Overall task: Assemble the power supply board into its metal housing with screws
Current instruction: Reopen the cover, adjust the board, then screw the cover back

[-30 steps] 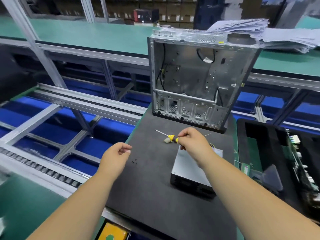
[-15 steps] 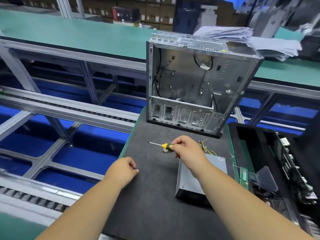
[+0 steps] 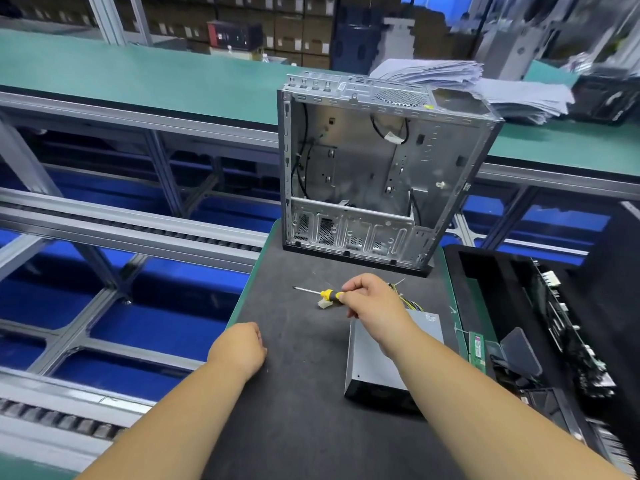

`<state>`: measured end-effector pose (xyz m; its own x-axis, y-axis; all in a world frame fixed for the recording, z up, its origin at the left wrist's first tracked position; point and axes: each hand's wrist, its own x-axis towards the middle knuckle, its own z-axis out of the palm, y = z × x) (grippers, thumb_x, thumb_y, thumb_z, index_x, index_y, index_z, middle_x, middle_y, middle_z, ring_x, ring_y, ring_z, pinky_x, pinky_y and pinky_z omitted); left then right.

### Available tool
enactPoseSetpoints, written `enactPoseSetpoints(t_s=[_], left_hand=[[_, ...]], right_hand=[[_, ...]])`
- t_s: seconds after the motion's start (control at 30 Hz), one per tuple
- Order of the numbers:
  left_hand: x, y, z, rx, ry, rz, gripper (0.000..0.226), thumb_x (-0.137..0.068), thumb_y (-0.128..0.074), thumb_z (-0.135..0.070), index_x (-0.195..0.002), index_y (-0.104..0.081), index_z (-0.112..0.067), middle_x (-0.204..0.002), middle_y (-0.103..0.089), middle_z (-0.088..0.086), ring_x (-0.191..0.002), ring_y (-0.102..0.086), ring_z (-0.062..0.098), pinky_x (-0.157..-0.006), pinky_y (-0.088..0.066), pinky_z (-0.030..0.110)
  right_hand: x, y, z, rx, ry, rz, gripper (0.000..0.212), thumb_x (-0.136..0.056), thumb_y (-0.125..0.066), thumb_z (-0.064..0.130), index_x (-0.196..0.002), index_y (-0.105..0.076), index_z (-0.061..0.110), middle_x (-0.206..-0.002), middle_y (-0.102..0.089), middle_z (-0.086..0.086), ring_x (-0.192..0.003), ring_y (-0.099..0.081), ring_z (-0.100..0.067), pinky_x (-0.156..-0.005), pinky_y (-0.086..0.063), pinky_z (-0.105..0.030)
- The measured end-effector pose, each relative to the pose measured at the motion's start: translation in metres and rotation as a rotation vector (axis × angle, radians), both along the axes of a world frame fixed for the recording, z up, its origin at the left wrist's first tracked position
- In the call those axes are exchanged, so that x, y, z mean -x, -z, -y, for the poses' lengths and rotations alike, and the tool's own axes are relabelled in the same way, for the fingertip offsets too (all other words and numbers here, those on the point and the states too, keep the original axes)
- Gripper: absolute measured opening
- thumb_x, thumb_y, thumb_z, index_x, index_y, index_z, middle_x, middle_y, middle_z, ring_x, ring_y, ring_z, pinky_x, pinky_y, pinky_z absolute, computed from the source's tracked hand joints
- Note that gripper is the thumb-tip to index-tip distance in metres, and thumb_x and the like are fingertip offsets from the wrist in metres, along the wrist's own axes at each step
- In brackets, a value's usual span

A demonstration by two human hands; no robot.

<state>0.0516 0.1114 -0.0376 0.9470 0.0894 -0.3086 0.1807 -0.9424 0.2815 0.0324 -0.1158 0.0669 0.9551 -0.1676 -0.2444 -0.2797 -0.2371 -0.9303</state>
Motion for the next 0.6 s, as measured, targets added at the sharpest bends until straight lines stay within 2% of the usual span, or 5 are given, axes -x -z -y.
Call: enactPoseSetpoints(t_s=[0.2, 0.33, 0.4, 0.5, 0.6], left_hand=[[0.001, 0.0, 0.005, -0.093, 0.069, 0.034, 0.015, -0.092, -0.057, -0.032, -0.084, -0.051, -0.021, -0.088, -0.055, -0.003, -0.081, -0.054, 0.02, -0.061, -0.04, 0.03], [0.005, -0.006, 0.01, -0.178, 0.147, 0.031, 0.002, -0.093, -0.053, -0.02, -0.095, -0.054, -0.019, -0.091, -0.049, -0.003, -0.079, -0.05, 0.02, -0.062, -0.04, 0.03], [0.006, -0.008, 0.013, -0.15, 0.15, 0.049, 0.011, -0.091, -0.049, -0.011, -0.097, -0.053, -0.018, -0.096, -0.052, -0.002, -0.08, -0.052, 0.02, -0.062, -0.041, 0.03], [0.004, -0.014, 0.014, 0.137, 0.059, 0.08, 0.014, -0.092, -0.047, -0.01, -0.088, -0.053, -0.022, -0.09, -0.06, -0.002, -0.074, -0.055, 0.018, -0.058, -0.039, 0.029], [0.001, -0.03, 0.019, 0.7, -0.123, 0.064, 0.014, -0.095, -0.052, -0.01, -0.084, -0.058, -0.018, -0.08, -0.07, -0.001, -0.07, -0.06, 0.012, -0.061, -0.042, 0.023]], right_hand=[[0.002, 0.002, 0.006, -0.036, 0.015, 0.007, 0.01, -0.084, -0.068, 0.006, -0.09, -0.061, 0.01, -0.072, -0.065, 0.002, -0.061, -0.057, -0.01, -0.062, -0.043, -0.021], [0.002, 0.003, 0.009, -0.054, 0.035, 0.027, 0.012, -0.081, -0.071, 0.005, -0.091, -0.064, 0.009, -0.075, -0.066, 0.001, -0.064, -0.058, -0.01, -0.061, -0.043, -0.019], [0.002, 0.003, 0.011, -0.052, 0.037, 0.047, 0.014, -0.079, -0.072, 0.006, -0.09, -0.067, 0.012, -0.082, -0.067, -0.001, -0.069, -0.058, -0.013, -0.067, -0.045, -0.023], [0.002, 0.002, 0.015, -0.081, 0.065, 0.081, 0.014, -0.077, -0.074, 0.009, -0.085, -0.071, 0.02, -0.083, -0.071, 0.001, -0.073, -0.06, -0.015, -0.073, -0.046, -0.03], [0.001, -0.005, 0.02, -0.218, 0.108, 0.153, 0.013, -0.082, -0.072, 0.006, -0.088, -0.07, 0.017, -0.077, -0.074, -0.001, -0.066, -0.063, -0.015, -0.067, -0.053, -0.024]])
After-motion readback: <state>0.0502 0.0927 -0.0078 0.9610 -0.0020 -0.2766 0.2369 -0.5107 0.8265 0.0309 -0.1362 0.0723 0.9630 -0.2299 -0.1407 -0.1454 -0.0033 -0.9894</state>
